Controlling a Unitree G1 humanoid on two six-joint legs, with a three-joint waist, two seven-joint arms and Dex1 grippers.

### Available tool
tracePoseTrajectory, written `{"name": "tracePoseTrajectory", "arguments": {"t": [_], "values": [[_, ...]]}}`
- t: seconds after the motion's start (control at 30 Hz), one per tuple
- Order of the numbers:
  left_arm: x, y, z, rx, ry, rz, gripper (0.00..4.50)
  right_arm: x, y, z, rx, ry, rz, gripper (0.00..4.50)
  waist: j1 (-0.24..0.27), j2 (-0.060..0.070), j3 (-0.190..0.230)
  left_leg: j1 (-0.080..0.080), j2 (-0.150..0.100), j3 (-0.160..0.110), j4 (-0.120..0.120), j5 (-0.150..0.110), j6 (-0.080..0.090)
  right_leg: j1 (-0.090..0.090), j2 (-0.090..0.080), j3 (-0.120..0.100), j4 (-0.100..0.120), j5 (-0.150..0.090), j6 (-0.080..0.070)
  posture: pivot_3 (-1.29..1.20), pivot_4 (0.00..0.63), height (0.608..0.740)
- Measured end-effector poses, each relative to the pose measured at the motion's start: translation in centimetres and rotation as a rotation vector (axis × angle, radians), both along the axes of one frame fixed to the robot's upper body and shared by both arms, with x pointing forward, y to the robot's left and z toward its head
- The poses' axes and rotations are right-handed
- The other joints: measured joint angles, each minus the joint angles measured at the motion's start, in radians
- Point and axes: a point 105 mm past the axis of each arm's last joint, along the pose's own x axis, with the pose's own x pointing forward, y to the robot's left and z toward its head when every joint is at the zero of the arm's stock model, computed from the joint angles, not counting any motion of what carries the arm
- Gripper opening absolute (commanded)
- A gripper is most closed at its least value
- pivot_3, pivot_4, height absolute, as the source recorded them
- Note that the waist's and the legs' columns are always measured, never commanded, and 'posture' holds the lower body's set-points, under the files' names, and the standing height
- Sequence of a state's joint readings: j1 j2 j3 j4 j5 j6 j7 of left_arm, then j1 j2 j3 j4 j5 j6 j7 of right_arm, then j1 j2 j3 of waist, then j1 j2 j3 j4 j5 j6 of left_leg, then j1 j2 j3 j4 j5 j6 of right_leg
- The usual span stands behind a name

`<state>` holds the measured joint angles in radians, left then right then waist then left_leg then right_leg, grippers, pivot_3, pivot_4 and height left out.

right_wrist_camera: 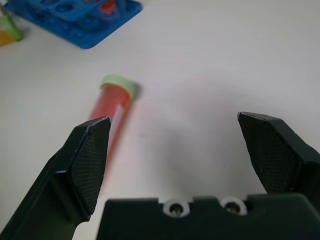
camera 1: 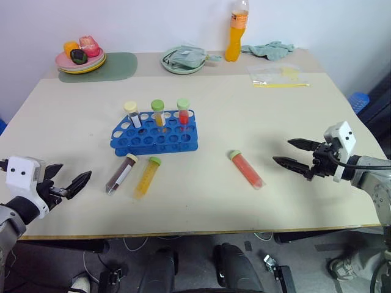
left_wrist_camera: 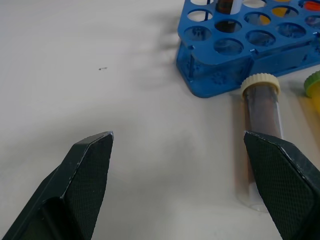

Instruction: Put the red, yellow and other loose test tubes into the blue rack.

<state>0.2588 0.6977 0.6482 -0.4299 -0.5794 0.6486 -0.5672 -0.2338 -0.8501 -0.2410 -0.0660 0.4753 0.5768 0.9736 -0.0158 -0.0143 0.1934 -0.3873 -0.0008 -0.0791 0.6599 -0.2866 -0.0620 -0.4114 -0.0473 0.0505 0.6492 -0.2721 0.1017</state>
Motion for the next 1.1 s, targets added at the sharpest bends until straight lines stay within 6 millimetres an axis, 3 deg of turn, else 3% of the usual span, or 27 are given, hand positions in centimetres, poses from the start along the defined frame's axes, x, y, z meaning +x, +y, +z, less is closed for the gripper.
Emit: {"name": "tracePoseTrajectory", "arguments": {"t": [0.27, 0.37, 0.47, 0.57, 0.63, 0.77, 0.93, 1.1], "values": [[1.0, -1.4, -0.2, -0.039, -0.026, -0.029, 4.28, 0.2, 0.5, 0.4, -0.010, -0.007, -0.007, 4.50, 0.001, 0.000, 0.000, 0.000, 0.000, 0.000, 0.000, 0.000, 0.000, 0.000, 0.000, 0.000, 0.000, 0.000, 0.000, 0.00, 0.150, 0.740], [1.5, -2.3, 0.2, -0.038, -0.042, -0.068, 4.28, 0.4, 1.7, 1.0, -0.019, -0.018, 0.015, 4.50, -0.002, 0.000, 0.000, 0.000, 0.000, 0.000, 0.000, 0.000, 0.000, 0.000, 0.000, 0.000, 0.000, 0.000, 0.000, 0.00, 0.150, 0.740], [1.9, -5.0, 0.6, -0.028, -0.052, -0.187, 4.28, 0.6, 3.6, 2.0, -0.028, -0.030, 0.042, 4.50, -0.001, 0.000, 0.000, 0.000, 0.000, 0.000, 0.001, 0.000, 0.000, 0.000, 0.000, 0.000, 0.000, 0.000, 0.000, 0.00, 0.150, 0.740], [1.3, -9.9, 0.8, -0.020, -0.046, -0.414, 4.28, 0.2, 5.4, 1.6, -0.082, -0.005, 0.065, 4.50, 0.005, 0.000, 0.000, 0.000, 0.000, -0.001, 0.001, 0.000, 0.000, 0.000, 0.000, 0.000, 0.000, 0.000, 0.000, 0.00, 0.150, 0.740], [0.2, -14.5, 0.3, -0.007, -0.020, -0.629, 4.28, -0.4, 6.6, 0.4, -0.143, 0.095, 0.055, 4.50, 0.004, 0.000, 0.000, -0.001, -0.001, -0.001, 0.001, 0.000, 0.000, 0.000, -0.001, 0.000, 0.000, 0.000, 0.000, 0.00, 0.150, 0.740], [-1.3, -19.3, -0.5, -0.010, 0.008, -0.860, 4.28, 0.0, 8.3, 1.0, -0.163, 0.255, -0.065, 4.50, -0.007, 0.001, 0.000, 0.000, 0.000, -0.001, 0.001, 0.000, 0.000, 0.000, 0.002, 0.001, 0.000, 0.001, -0.002, 0.00, 0.150, 0.740], [-1.7, -21.5, -1.7, 0.007, 0.018, -0.946, 4.28, 0.3, 9.0, 0.6, -0.256, 0.337, -0.148, 4.50, 0.004, 0.002, -0.001, -0.002, 0.000, -0.002, 0.001, 0.000, 0.000, -0.001, 0.001, -0.001, 0.000, 0.001, -0.002, 0.00, 0.150, 0.740], [-1.5, -21.6, -1.9, 0.026, 0.005, -0.948, 4.28, 1.0, 9.8, 0.0, -0.306, 0.396, -0.146, 4.50, -0.004, 0.002, -0.001, -0.003, -0.001, 0.000, 0.002, -0.001, 0.002, -0.002, 0.000, 0.000, -0.001, 0.001, -0.001, 0.00, 0.150, 0.740]]}}
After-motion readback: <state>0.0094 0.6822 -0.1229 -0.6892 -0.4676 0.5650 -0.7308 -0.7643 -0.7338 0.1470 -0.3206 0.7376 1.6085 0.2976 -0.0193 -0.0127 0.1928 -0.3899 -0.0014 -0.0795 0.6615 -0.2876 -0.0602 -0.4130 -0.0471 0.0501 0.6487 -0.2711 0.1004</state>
